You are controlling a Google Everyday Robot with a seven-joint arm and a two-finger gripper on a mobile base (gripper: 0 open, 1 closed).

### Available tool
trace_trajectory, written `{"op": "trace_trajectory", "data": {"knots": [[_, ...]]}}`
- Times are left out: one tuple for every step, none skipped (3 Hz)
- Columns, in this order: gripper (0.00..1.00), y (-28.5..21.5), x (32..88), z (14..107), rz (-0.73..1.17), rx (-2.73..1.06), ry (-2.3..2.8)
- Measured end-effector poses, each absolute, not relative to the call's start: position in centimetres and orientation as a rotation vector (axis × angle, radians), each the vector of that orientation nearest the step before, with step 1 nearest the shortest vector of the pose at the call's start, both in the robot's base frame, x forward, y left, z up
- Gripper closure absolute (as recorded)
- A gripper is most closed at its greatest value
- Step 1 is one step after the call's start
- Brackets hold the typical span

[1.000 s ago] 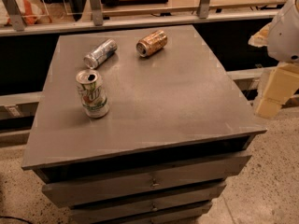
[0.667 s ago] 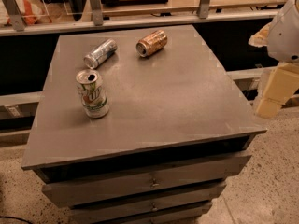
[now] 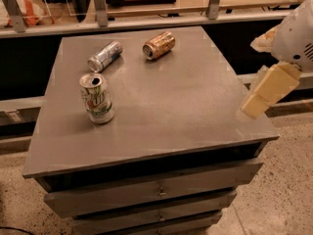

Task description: Pick 7up can

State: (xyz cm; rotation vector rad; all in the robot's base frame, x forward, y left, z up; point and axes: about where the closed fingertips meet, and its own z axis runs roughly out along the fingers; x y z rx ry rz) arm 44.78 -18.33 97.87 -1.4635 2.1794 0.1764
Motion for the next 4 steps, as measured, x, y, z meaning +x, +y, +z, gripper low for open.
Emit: {"op": "trace_trajectory", "data": {"knots": [[0.00, -14.3, 44.9, 97.7, 0.387, -1.352, 2.094], [0.00, -10.2, 44.7, 97.4, 0.550, -1.274, 1.984], [0.00, -9.1, 44.5, 98.3, 0.589, -1.249, 1.953], [0.00, -9.2, 44.5, 98.3, 0.582, -1.253, 1.956]]}}
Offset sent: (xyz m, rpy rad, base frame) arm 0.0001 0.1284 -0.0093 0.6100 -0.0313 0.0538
